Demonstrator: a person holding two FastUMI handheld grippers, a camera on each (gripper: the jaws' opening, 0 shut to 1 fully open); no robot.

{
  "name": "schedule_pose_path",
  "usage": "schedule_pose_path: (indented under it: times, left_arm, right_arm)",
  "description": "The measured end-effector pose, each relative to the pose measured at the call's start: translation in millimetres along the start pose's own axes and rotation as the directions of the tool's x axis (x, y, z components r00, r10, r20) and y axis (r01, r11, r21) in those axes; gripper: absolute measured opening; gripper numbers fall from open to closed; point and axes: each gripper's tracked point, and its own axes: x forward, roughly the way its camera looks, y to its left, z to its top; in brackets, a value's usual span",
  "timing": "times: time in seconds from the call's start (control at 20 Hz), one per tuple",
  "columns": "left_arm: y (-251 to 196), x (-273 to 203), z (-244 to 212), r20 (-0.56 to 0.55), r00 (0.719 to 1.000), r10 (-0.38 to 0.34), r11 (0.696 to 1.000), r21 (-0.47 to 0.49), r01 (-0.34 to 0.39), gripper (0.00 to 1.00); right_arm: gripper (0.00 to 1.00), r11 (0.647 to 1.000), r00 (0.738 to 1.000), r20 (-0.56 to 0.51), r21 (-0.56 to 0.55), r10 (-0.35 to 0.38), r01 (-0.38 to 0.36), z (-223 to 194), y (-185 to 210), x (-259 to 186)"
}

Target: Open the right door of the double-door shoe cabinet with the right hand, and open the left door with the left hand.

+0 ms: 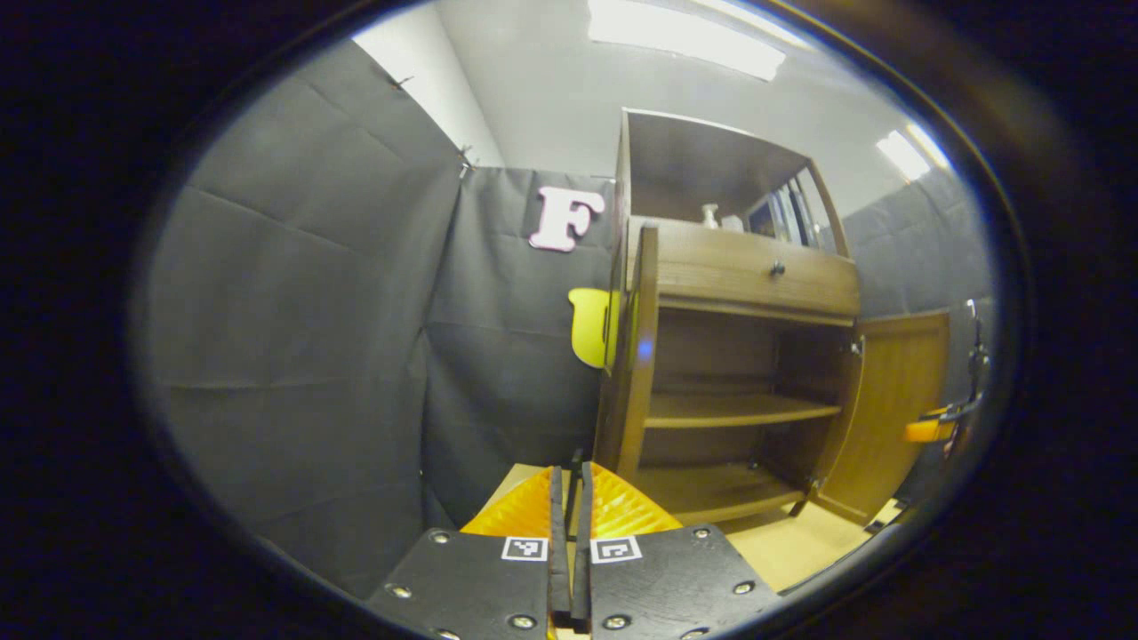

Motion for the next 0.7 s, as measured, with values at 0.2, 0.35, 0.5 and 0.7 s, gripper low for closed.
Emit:
schedule_pose_path:
  times: [0.2,0.35,0.5,0.7]
  left_arm:
    - [-39,-23,8,0.053,0.994,0.1,0.99,-0.107,-0.094,0.44]
    - [-76,-24,9,0.085,0.988,0.129,0.988,-0.097,-0.12,0.86]
    - [-113,-15,3,0.06,0.994,0.087,0.992,-0.097,-0.081,1.0]
    - [-129,-12,-9,0.019,0.995,0.094,0.993,-0.08,-0.092,0.95]
  right_arm:
    - [0.93,0.997,0.997,0.033,-0.036,0.063,-0.062,12,1,-6]
    - [1.0,0.995,0.995,0.032,-0.021,0.097,-0.096,10,1,-9]
    - [0.93,0.995,0.994,0.022,0.001,0.104,-0.104,6,0,-10]
    - [0.92,0.997,0.997,0.019,0.017,0.071,-0.071,-2,-8,-12]
